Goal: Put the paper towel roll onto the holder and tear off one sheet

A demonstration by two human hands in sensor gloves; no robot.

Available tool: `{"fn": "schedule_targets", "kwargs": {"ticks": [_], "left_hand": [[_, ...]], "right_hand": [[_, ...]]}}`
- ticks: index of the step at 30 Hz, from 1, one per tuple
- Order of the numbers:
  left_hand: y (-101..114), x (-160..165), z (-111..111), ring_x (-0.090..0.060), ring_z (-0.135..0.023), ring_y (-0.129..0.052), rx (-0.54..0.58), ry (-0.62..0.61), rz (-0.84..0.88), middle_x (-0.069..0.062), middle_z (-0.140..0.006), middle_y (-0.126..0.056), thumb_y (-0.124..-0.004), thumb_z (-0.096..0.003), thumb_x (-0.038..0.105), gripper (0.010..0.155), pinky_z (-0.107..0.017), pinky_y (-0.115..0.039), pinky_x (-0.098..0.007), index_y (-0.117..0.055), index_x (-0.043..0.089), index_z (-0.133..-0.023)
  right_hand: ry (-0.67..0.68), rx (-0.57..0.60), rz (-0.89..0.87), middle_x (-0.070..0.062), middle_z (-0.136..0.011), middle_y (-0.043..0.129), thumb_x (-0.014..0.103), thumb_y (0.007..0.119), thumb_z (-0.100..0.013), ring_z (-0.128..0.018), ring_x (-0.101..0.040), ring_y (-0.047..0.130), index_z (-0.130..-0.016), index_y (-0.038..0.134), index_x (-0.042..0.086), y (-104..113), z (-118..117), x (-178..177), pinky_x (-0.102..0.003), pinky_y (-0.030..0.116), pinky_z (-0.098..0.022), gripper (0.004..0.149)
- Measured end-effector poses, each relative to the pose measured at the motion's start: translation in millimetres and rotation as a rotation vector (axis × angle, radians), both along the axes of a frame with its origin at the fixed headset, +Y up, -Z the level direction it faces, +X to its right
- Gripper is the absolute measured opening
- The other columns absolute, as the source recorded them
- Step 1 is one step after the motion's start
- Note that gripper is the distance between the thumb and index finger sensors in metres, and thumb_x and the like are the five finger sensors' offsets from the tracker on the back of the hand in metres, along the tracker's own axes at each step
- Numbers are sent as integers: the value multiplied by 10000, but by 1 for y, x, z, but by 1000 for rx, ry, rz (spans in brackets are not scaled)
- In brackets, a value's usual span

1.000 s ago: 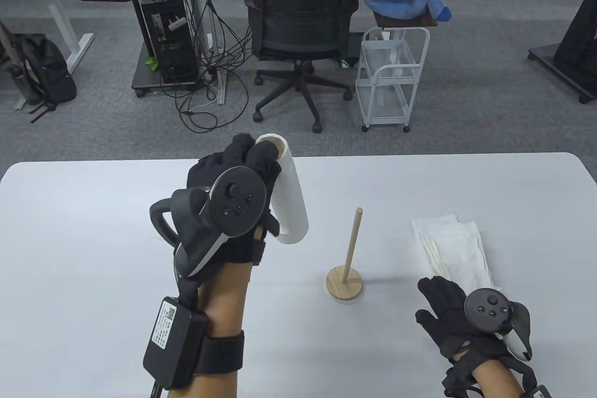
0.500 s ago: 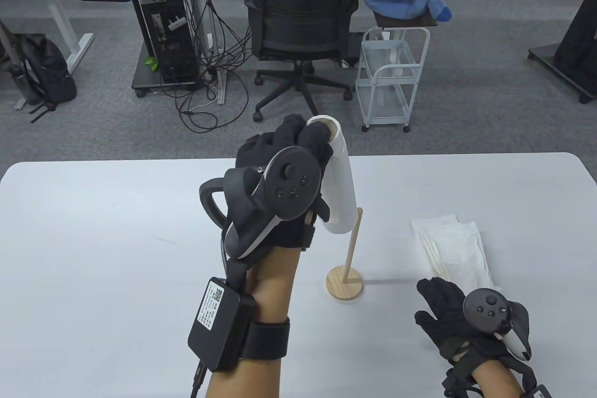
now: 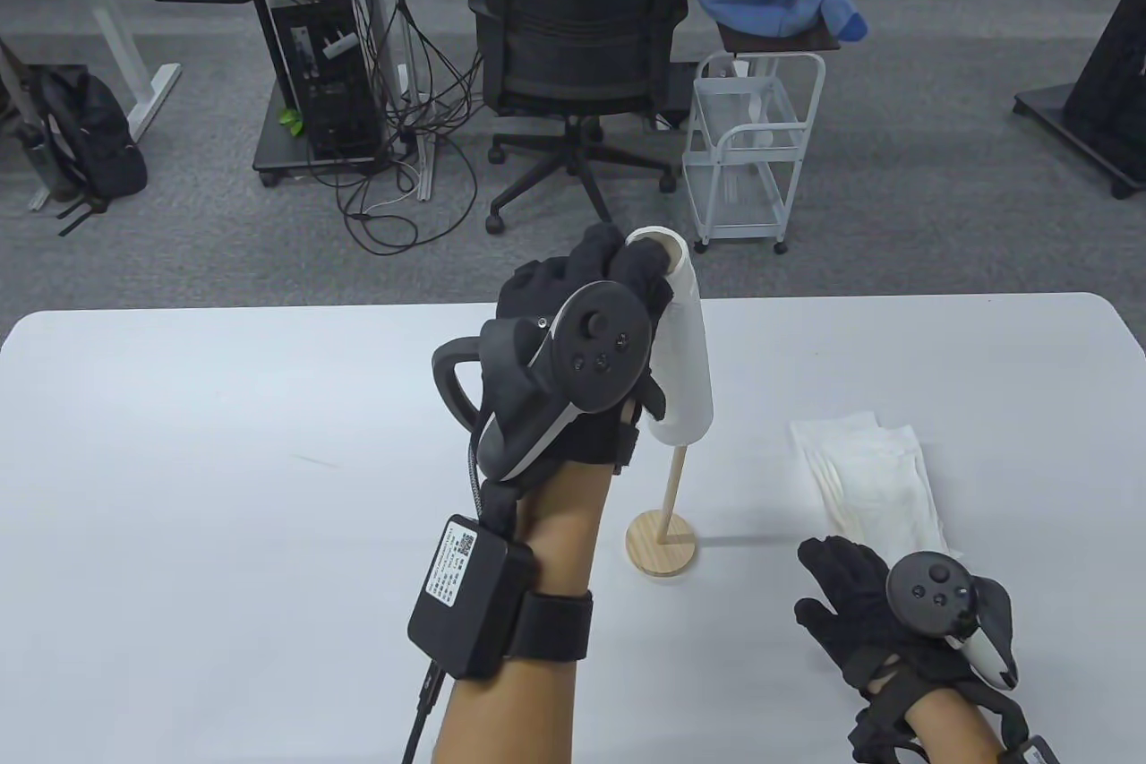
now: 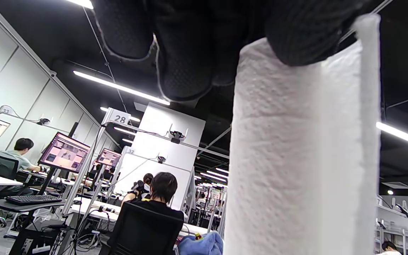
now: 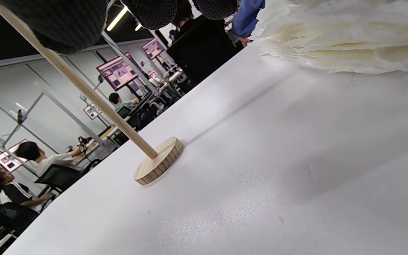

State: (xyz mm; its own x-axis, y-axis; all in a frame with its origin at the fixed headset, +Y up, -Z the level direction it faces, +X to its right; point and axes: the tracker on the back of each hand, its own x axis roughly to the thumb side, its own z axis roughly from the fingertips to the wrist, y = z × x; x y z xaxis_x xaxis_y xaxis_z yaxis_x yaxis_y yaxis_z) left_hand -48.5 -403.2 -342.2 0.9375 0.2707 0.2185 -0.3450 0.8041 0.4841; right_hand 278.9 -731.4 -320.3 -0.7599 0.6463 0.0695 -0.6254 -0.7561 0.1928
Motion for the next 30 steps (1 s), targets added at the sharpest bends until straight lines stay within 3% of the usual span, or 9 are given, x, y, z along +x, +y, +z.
{"fn": "schedule_targets", "kwargs": {"ticks": [8,23,30], "left_hand": [[-18,9,-8,-245,-824,-948,-25,-59,-46,55,-996,-794,-769,-456,451,393,-718,-695,-509,-808,442,-847],[-75,1,-29,-240,-873,-912,-113,-133,-50,78,-1014,-769,-767,-456,452,395,-750,-630,-556,-797,455,-850],[-90,0,-32,-230,-874,-910,-99,-149,-33,84,-1018,-763,-764,-457,454,394,-773,-548,-598,-793,461,-850]], "right_hand": [[7,-19,-22,-140,-1153,314,534,708,-461,-1073,-438,253,-1063,422,330,0,1,0,-631,300,-742,697],[6,-27,-13,-138,-1154,312,535,707,-461,-1075,-435,252,-1063,423,330,0,0,0,-630,300,-743,697],[8,-34,-15,-138,-1154,313,535,708,-461,-1075,-436,252,-1064,423,329,0,0,0,-631,300,-742,698]]}}
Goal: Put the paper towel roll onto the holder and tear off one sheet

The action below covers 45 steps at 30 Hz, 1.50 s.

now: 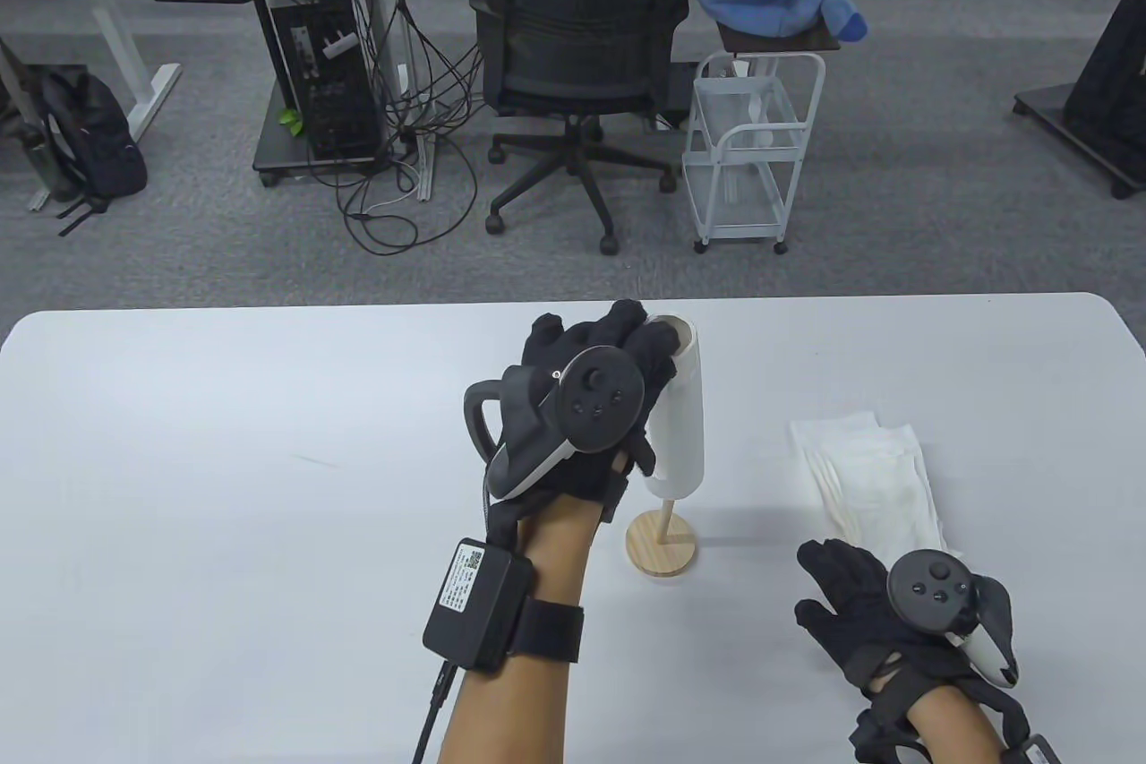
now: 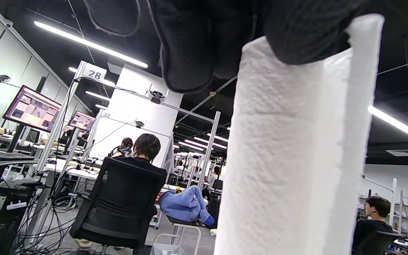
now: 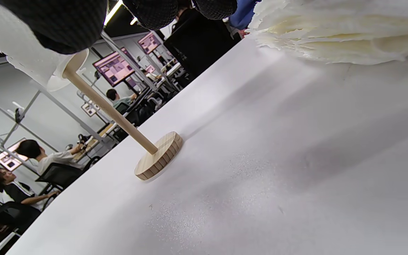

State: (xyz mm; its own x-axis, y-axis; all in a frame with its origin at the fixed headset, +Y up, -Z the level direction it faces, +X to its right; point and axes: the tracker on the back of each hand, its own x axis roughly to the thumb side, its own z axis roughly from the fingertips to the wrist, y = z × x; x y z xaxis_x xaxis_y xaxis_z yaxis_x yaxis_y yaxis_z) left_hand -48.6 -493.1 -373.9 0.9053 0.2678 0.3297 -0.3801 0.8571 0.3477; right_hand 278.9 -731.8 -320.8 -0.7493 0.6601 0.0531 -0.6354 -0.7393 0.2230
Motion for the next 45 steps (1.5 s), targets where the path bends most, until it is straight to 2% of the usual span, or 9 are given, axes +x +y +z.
{"fn": "schedule_targets", "kwargs": {"ticks": [18,34,40,45], "left_hand": [[-49,5,-7,-228,-896,-897,-46,-31,-15,94,-1021,-759,-768,-455,454,394,-767,-541,-625,-795,464,-848],[-83,7,-11,-237,-898,-886,-125,-46,-95,83,-1021,-756,-768,-457,456,390,-771,-524,-625,-799,460,-845],[-104,15,-15,-268,-1048,-675,-187,-56,-192,65,-1070,-672,-769,-462,451,392,-786,-463,-620,-800,432,-852],[-109,19,-15,-253,-1042,-698,-156,-67,-166,81,-1057,-696,-757,-460,455,396,-782,-494,-608,-788,428,-854]], "right_hand": [[2,-21,-8,-115,-1162,314,536,708,-461,-1075,-437,253,-1064,417,331,-1,0,0,-631,301,-742,699],[11,-44,-6,-109,-1162,312,532,715,-460,-1075,-437,253,-1063,417,331,-4,-1,-1,-629,301,-743,702],[9,-50,-5,-119,-1160,308,533,713,-461,-1074,-436,253,-1063,417,330,-4,-1,-1,-628,302,-743,701],[9,-63,1,-126,-1157,308,533,714,-460,-1074,-435,253,-1063,419,329,-6,-1,-2,-628,301,-743,702]]}}
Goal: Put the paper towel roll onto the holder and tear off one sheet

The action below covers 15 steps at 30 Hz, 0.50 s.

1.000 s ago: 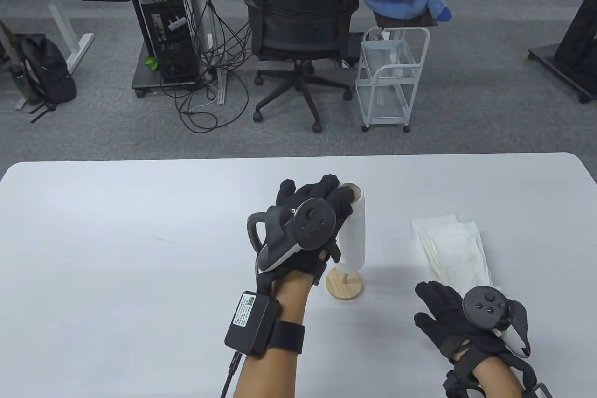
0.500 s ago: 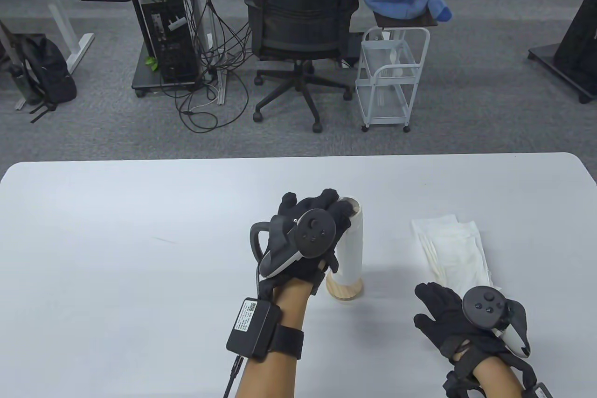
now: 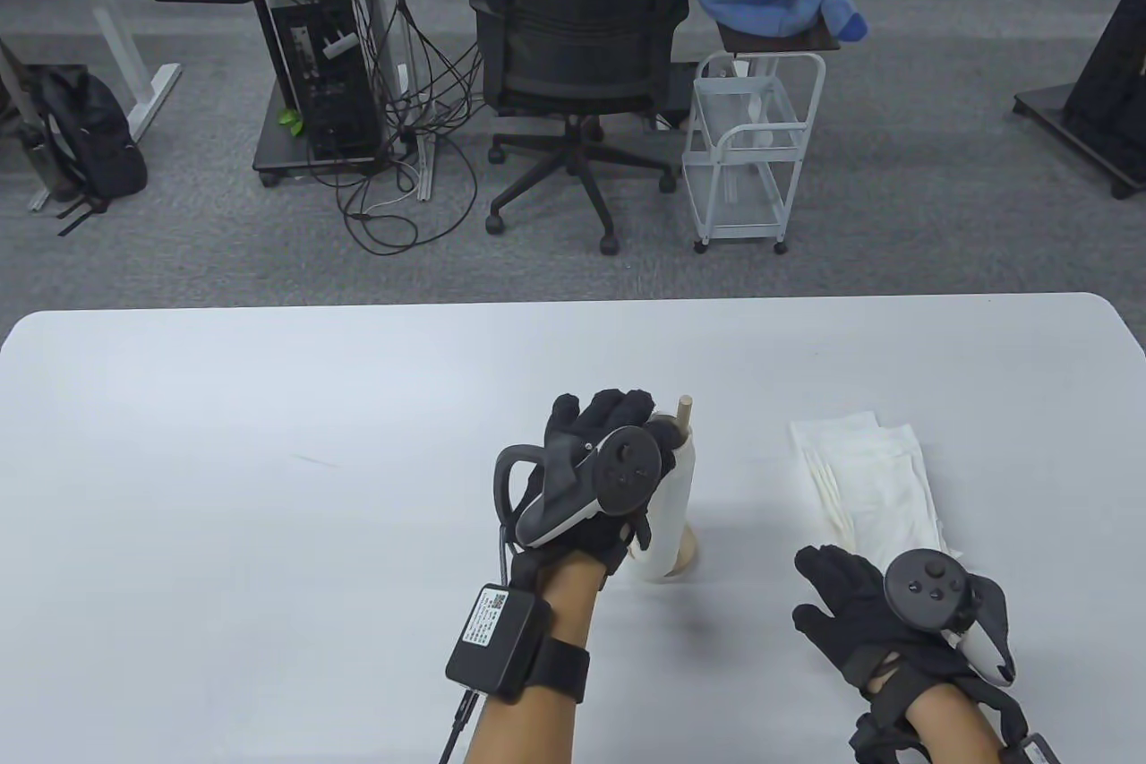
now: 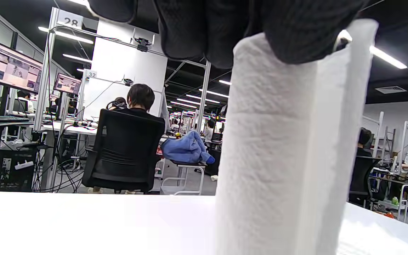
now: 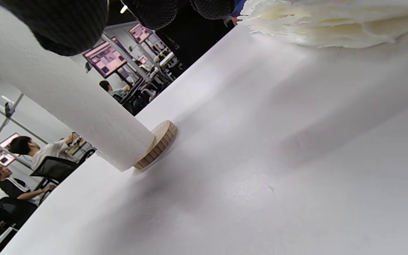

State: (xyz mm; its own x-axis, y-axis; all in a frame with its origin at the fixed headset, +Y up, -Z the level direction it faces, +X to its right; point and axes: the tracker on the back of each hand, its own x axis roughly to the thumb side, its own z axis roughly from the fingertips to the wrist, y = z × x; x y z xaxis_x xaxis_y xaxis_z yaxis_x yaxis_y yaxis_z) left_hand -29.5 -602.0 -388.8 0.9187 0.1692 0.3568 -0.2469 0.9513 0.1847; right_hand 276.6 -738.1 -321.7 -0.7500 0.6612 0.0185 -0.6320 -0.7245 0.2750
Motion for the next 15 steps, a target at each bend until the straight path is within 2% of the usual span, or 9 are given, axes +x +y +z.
{"fn": "schedule_targets", "kwargs": {"ticks": [4,7,11,15], "left_hand": [[-5,0,3,-248,-1021,-736,34,-11,19,85,-1044,-714,-756,-457,458,398,-773,-537,-593,-797,427,-851],[-11,-1,7,-246,-1003,-762,69,-19,61,76,-1038,-719,-755,-453,463,401,-771,-570,-573,-804,423,-849],[-18,-9,9,-244,-989,-781,76,-11,153,73,-1026,-737,-772,-447,464,397,-766,-580,-572,-827,418,-837],[-20,-12,7,-265,-956,-807,70,-33,212,47,-1008,-757,-796,-440,454,397,-750,-627,-533,-850,386,-827]], "right_hand": [[15,7,15,-134,-1154,311,537,716,-459,-1072,-441,254,-1064,413,319,0,0,-3,-629,301,-742,711],[26,83,7,-141,-1148,353,559,725,-449,-1069,-447,287,-1063,412,282,7,2,-6,-628,312,-743,742],[-2,360,8,-185,-1107,500,643,747,-435,-1024,-480,461,-1062,466,187,28,7,-13,-630,392,-730,824],[30,501,106,-201,-1081,540,696,737,-459,-990,-482,531,-1065,458,153,57,6,-39,-617,440,-720,860]]}}
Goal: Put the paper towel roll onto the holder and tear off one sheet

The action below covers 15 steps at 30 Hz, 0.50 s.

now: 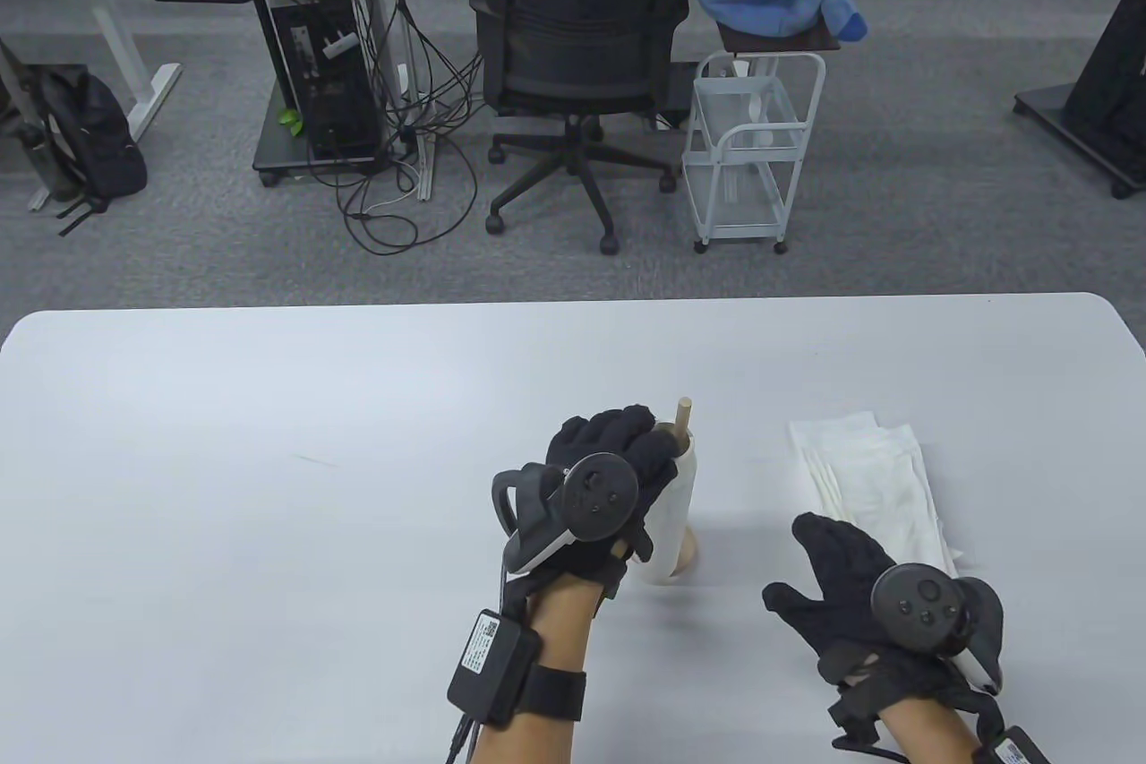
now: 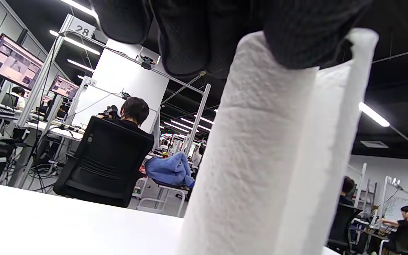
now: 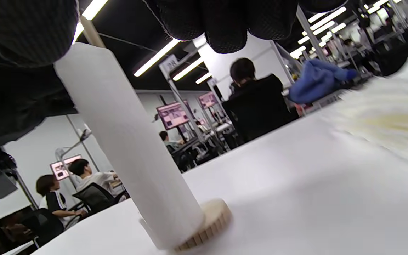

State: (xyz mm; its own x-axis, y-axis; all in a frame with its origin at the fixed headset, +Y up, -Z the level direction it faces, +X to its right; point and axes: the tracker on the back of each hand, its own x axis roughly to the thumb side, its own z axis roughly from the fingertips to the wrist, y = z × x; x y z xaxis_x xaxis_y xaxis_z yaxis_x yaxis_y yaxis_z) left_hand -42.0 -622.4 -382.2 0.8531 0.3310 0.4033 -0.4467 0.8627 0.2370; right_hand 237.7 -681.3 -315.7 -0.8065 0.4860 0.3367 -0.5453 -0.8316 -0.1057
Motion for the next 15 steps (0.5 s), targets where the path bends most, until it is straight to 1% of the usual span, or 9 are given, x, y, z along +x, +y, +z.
{"fn": "schedule_targets", "kwargs": {"ticks": [2,4,5,6,8,9,11,13,15], "left_hand": [[1,1,-1,-288,-933,-809,-9,-9,7,29,-1003,-753,-804,-440,448,397,-747,-648,-489,-858,364,-824],[5,4,-2,-308,-924,-802,-53,-15,15,12,-1000,-748,-821,-439,434,400,-747,-650,-485,-871,327,-821],[9,5,-3,-302,-923,-804,-70,-5,-24,17,-999,-749,-821,-439,437,399,-747,-653,-481,-873,328,-819],[12,6,-4,-297,-923,-808,-75,-5,-61,18,-997,-751,-820,-438,443,400,-748,-656,-477,-874,328,-817],[13,6,-4,-301,-917,-811,-77,-6,-66,10,-990,-755,-822,-436,440,401,-741,-662,-483,-878,318,-814],[12,6,-3,-306,-913,-814,-72,-11,-60,4,-989,-755,-823,-437,437,401,-739,-664,-484,-879,311,-814],[10,5,-5,-315,-898,-823,-79,-28,-13,-8,-985,-754,-829,-436,428,403,-725,-680,-483,-881,294,-812],[11,6,-4,-322,-890,-828,-80,-31,-27,-15,-983,-755,-836,-435,423,405,-716,-690,-483,-885,283,-812],[12,6,-4,-315,-889,-833,-76,-23,-42,-9,-982,-758,-832,-436,428,404,-715,-697,-478,-884,289,-811]], "right_hand": [[-12,-14,56,-199,-1077,531,725,738,-441,-991,-478,522,-1061,445,153,11,-5,-20,-618,428,-724,893],[-31,-7,91,-201,-1067,536,738,743,-424,-985,-479,526,-1053,449,143,18,-12,-41,-619,427,-723,914],[-35,7,118,-204,-1063,540,743,741,-423,-982,-479,531,-1051,454,140,22,-16,-53,-620,427,-723,917],[-49,15,153,-205,-1059,544,749,738,-421,-981,-479,533,-1049,455,137,24,-20,-65,-620,429,-721,921],[-90,22,208,-201,-1058,548,763,733,-414,-979,-474,544,-1047,451,136,27,-27,-80,-617,439,-722,934],[-112,23,217,-202,-1054,553,770,731,-411,-975,-474,554,-1045,453,132,28,-31,-85,-615,450,-719,942],[-179,-27,206,-202,-1044,575,785,723,-406,-965,-468,588,-1041,464,130,27,-39,-94,-611,480,-714,948],[-190,-32,197,-195,-1029,601,789,717,-406,-954,-461,614,-1033,484,133,26,-45,-98,-608,497,-709,937],[-182,-6,184,-176,-1003,643,774,717,-418,-936,-449,648,-1013,526,157,24,-50,-99,-606,510,-704,878]]}}
